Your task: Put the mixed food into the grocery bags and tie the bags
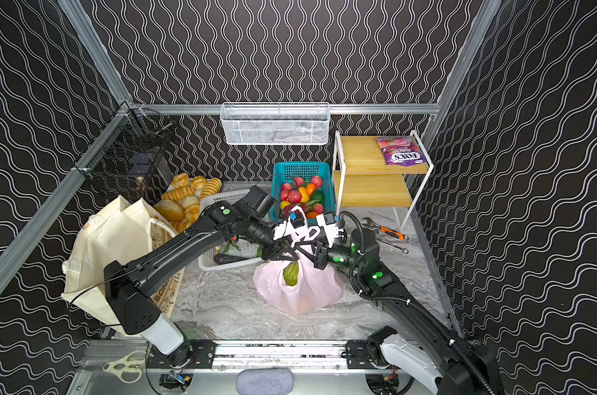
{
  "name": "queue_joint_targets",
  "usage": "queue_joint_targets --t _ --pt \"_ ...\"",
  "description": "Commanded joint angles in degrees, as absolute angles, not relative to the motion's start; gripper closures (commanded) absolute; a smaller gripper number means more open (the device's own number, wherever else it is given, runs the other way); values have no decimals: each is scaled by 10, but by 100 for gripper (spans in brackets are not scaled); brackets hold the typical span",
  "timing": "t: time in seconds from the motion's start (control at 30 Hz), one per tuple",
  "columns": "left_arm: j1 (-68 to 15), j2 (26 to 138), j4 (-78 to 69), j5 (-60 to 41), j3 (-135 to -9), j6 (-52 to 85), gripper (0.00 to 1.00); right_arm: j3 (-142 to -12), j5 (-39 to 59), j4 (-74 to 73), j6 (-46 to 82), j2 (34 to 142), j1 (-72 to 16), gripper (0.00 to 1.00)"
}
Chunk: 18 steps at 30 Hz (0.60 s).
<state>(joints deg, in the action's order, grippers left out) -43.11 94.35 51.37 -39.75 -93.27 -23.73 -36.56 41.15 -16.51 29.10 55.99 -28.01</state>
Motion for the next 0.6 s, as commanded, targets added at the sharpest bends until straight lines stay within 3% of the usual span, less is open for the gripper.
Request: queue_joint_targets --t 0.0,0.13,0.3,0.47,0.57 --pt "-427 927 485 -392 -921 -217 65 -362 395 -189 298 557 -281 95" --pt "-421 895 457 -386 -899 -194 50 -356 387 -198 295 554 -280 97" --pt "-413 862 431 -346 -871 -173 42 -361 395 -196 298 563 -280 96" --pt "-411 845 396 -326 -829 -152 42 -365 396 -198 302 566 -280 95" --pt "-410 829 361 -325 -801 -137 50 -363 394 -197 302 564 -279 94"
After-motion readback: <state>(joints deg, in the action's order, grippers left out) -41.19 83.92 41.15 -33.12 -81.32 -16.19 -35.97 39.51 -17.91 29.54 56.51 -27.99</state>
